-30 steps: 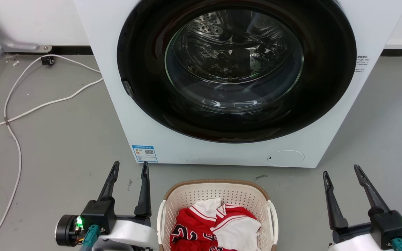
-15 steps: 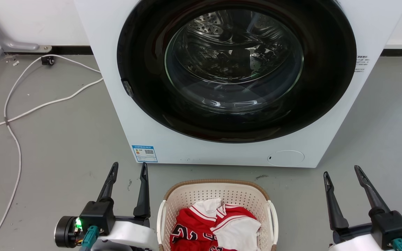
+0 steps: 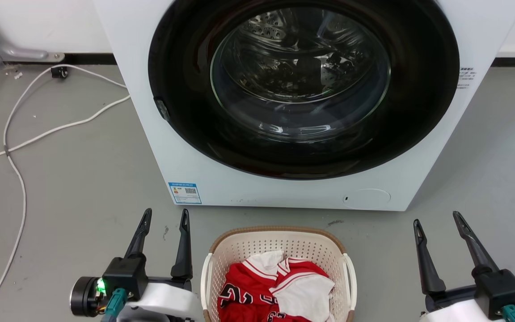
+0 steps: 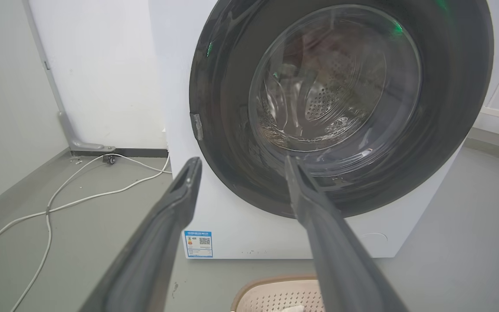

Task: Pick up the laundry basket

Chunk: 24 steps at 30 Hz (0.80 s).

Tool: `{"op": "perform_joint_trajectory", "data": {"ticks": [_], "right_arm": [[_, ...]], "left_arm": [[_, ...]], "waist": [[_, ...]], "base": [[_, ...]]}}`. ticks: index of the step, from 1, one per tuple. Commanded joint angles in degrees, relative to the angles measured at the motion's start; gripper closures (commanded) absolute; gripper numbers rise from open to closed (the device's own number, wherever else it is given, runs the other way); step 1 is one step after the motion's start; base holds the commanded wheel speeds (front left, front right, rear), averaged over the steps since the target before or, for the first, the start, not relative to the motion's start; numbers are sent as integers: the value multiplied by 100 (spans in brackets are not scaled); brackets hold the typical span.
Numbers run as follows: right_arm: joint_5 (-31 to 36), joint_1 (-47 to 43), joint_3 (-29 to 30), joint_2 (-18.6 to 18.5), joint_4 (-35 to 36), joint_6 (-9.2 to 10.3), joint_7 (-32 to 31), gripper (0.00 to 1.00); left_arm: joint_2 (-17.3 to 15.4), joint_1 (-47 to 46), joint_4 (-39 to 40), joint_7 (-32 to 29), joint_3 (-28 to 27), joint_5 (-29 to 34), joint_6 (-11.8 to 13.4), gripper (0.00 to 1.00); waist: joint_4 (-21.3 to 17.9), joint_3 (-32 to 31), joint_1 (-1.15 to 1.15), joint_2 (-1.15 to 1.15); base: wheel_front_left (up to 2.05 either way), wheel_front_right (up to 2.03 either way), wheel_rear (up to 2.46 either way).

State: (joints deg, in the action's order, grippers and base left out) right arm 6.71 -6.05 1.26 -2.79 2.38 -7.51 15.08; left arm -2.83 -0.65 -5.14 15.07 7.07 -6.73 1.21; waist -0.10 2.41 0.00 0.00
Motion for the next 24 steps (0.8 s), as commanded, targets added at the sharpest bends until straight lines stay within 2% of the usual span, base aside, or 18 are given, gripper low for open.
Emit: {"op": "perform_joint_trajectory", "data": {"ticks": [1,9,24], "right_arm": [[21,57,-17,-17,5,4,14,0],[170,480,-167,-14,-525,4,13,0],[412,1980,-530,-12,-2036,4,13,0]], "left_arm": [[-9,-94,-31,16,-8,40,-25,0],[-8,-552,-570,16,-47,100,-188,0],[-47,-1869,-2143,16,-217,324,-509,0]], "waist": [[10,47,0,0],[38,514,0,0],[-123,2059,0,0]], "base": [[0,0,0],[0,0,0],[0,0,0]]}}
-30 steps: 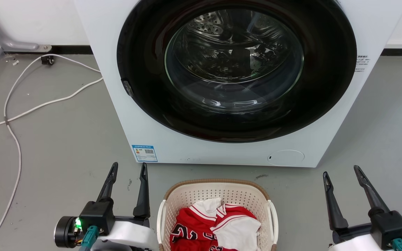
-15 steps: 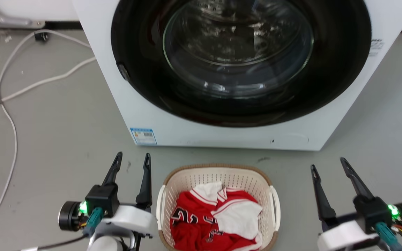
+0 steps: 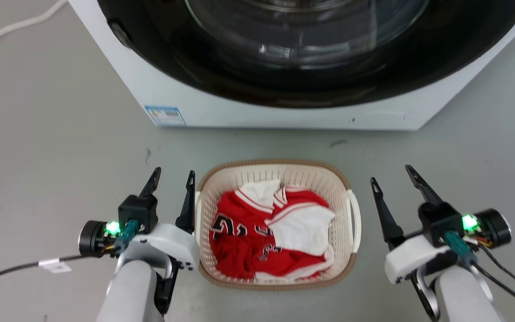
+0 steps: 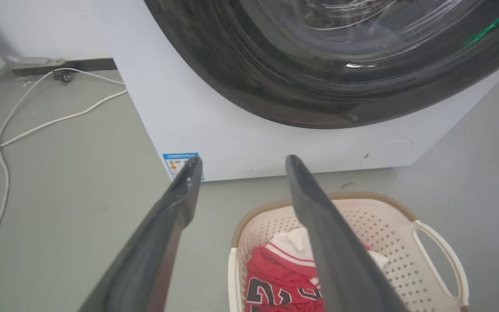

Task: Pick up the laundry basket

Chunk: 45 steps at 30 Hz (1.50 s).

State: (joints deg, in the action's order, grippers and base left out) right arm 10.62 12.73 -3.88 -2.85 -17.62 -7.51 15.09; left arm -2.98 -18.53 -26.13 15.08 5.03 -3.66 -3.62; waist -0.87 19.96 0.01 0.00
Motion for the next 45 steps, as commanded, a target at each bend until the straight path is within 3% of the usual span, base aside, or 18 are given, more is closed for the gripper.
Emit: {"op": "perform_joint_trajectory", "data": {"ticks": [1,16,36,45], "right_arm": [[30,200,-33,-5,-140,4,13,0],[47,1313,-147,-7,-1634,4,12,0],[-66,2060,-132,-5,-3143,4,12,0],[-58,2498,-46,-5,-3680,4,12,0]], "left_arm": [[-49,-180,-154,15,-22,35,-43,0],[-199,-1327,-1622,15,75,208,-173,0],[-190,-2154,-3314,15,240,187,-153,0],[-126,-2578,-3644,15,414,237,-140,0]], "waist": [[-60,391,-1,0],[-65,1625,-1,0],[-63,2543,-1,0],[-12,2928,-1,0]], "base": [[0,0,0],[0,0,0],[0,0,0],[0,0,0]]}}
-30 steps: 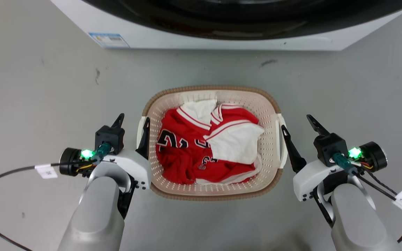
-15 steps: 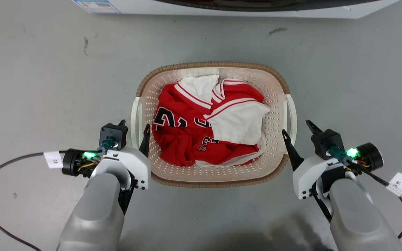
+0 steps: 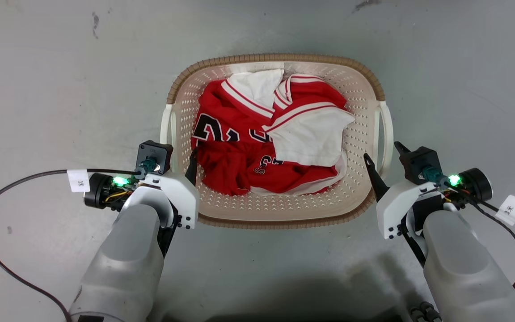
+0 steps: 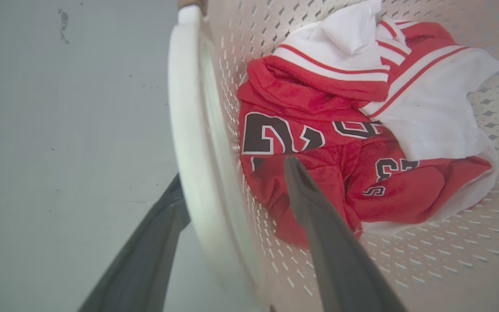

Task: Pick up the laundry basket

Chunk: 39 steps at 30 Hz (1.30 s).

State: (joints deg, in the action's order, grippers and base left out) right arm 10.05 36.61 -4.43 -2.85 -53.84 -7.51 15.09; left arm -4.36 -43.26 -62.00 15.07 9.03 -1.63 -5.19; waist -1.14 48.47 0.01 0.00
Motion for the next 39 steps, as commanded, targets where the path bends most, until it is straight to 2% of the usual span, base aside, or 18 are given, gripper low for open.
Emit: {"op": "perform_joint_trajectory", "data": {"ticks": [1,10,11,12,13,14,15,25,39], "right_arm": [[20,156,26,-5,-119,4,13,0],[-97,485,100,-9,-598,5,11,0],[-127,507,76,-8,-590,5,11,25],[-162,523,61,-10,-563,5,12,100],[-205,523,23,-7,-615,6,11,100],[-249,536,-8,-11,-681,7,9,100],[-291,560,-22,-24,-697,7,9,100],[-356,493,-84,-39,-930,4,12,100],[-486,192,-201,-62,-1678,7,12,100]], "left_arm": [[15,-151,-120,16,36,41,16,0],[46,-410,-301,16,165,-8,21,0],[49,-413,-315,16,175,-18,22,0],[51,-413,-347,16,181,-36,31,0],[55,-424,-352,16,187,-53,35,0],[57,-435,-298,16,200,-42,49,67],[59,-419,-302,16,220,-45,31,100],[36,-280,-384,4,315,-102,-5,100],[59,204,-875,16,414,-331,-104,100]], "waist": [[16,119,-1,0],[45,343,-1,0],[44,351,-1,0],[41,359,-1,0],[42,363,-1,0],[45,366,-1,0],[42,366,-1,0],[61,71,-1,0],[98,-1209,-1,0]], "base": [[0,0,0],[0,0,0],[0,0,0],[0,0,0],[0,0,0],[0,0,0],[0,0,0],[0,0,0],[0,0,0]]}}
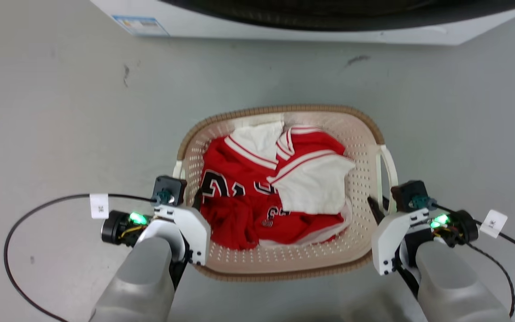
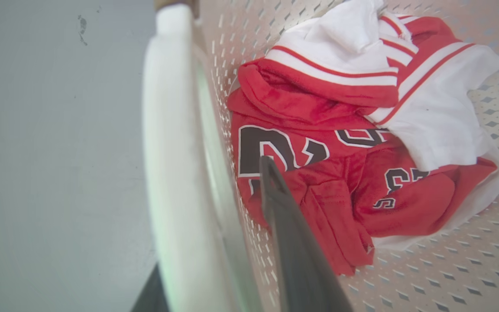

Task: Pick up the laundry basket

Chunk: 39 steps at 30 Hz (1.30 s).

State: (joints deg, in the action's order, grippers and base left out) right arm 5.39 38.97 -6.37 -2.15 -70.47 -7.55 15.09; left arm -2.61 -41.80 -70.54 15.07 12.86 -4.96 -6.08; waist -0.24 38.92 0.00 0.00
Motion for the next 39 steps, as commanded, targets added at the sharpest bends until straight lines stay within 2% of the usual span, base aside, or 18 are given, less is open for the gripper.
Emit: {"op": "perform_joint_trajectory", "data": {"ticks": [1,8,22,39], "right_arm": [[-61,-85,-33,-133,-69,12,12,100],[-395,-414,-365,-138,-262,12,-154,100],[-1295,-973,-1345,-127,-314,11,-855,100],[-2142,-1432,-2198,-126,-309,8,-1492,100]], "left_arm": [[-113,116,-57,16,46,-3,-22,100],[-94,485,-245,-15,185,-89,-68,100],[-73,1079,-331,-714,583,-361,-136,100],[-35,1649,-163,-1583,1742,-1447,-146,100]], "waist": [[7,-381,0,0],[4,-1094,0,0],[48,-2532,0,0],[52,-3682,0,0]], "base": [[0,0,0],[0,0,0],[0,0,0],[0,0,0]]}}
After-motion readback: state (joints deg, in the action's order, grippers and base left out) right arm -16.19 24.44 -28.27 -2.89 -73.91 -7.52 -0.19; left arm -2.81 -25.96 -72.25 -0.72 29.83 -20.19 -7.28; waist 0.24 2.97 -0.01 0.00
